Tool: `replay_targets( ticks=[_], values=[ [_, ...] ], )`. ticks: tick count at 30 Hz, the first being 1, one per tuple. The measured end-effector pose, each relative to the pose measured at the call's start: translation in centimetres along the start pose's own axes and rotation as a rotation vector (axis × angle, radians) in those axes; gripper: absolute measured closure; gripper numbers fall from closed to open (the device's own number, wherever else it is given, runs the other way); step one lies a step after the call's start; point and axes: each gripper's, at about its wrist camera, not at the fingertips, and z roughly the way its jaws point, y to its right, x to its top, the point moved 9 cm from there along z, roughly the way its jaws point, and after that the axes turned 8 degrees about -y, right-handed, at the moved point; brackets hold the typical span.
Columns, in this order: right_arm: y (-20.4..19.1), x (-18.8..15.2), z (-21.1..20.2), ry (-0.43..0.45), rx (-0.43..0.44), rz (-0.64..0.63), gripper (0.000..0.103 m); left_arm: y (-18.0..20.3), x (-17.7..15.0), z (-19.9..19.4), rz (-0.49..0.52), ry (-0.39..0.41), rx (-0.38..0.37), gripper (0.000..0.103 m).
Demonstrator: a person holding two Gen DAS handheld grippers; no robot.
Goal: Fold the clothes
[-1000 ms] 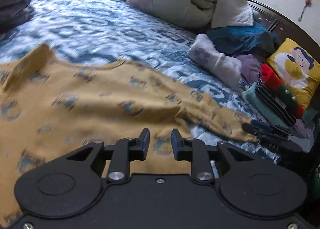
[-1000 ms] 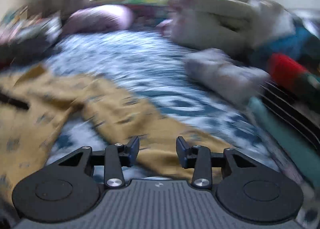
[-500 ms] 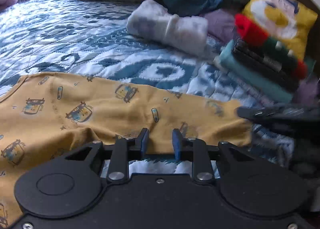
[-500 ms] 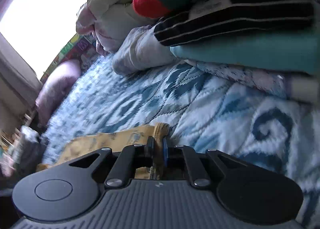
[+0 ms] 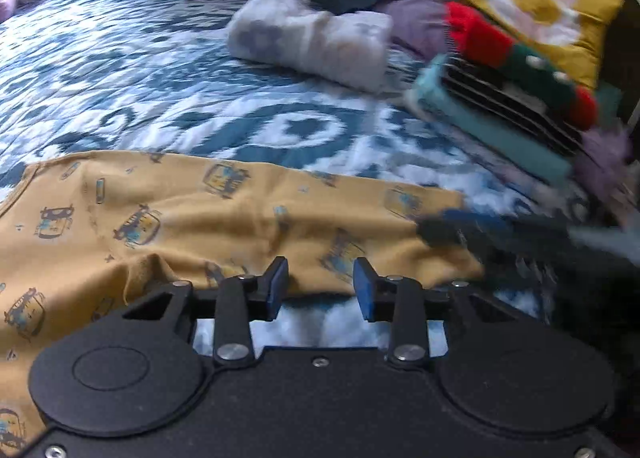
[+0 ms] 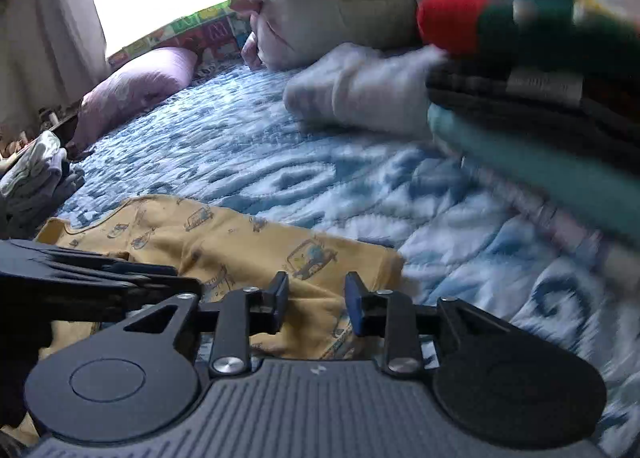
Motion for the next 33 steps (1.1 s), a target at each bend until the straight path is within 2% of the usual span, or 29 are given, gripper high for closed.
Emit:
replay_targets(
  ticks=[1,2,4,7,9,12,14,18,19,20,25,29,33],
  values=[
    [-0.2,-0.2,0.5,-0.024,-0.005,-0.011,0.072,-0.1,0.0,-0.5,0.010,0.023,0.019,0.069],
    [-0.2,0.0,0.3,-0.011,-0.001,-0.008,0.071,-0.3,0.1,-1.1,0.015,0.064,0.036,0.069],
    [-0.5,0.2,-0.5,0.028,0.021,-0.012,0.071,-0.5,0.2,-1.1,-0.012,0.109,0.018,0.069],
    [-1.1,0.2,-0.5,0.031,0.026,-0.036,0.075,-0.9,-0.6,1.8,-0.012,0.004,0.045,0.067],
    [-1.5,0.2,-0.4,0.031,0.029,-0.051,0.075,-0.5,-0.1,1.2,0.012,0.026,0.048,0.067],
    [-2.1,0.3,-0.3,0.032,0.034,-0.073,0.072,-0.7,1.7,0.3,-0.033,0.115,0.026,0.067],
    [-2.5,0.3,-0.2,0.033,0.037,-0.087,0.072,-1.2,2.4,1.4,-0.045,0.099,0.049,0.067],
    [-3.3,0.4,-0.1,0.034,0.042,-0.116,0.070,-1.0,2.5,3.0,0.052,0.009,0.090,0.063],
    [-3.5,0.4,-0.1,0.034,0.044,-0.124,0.070,-1.1,2.7,2.6,0.061,0.024,0.098,0.063],
    [-3.7,0.5,-0.1,0.034,0.045,-0.131,0.069,-1.5,2.9,1.5,0.049,0.071,0.101,0.063],
    [-4.8,0.6,0.1,0.036,0.052,-0.167,0.066,-8.3,2.0,-2.3,-0.110,0.146,0.166,0.062],
    [-9.3,0.6,2.4,0.018,0.126,-0.257,0.066,-14.9,2.1,-3.7,-0.237,0.142,0.235,0.065],
    [-12.8,0.3,4.8,-0.037,0.176,-0.284,0.066,-16.6,3.5,-1.6,-0.235,0.101,0.220,0.065]
  ],
)
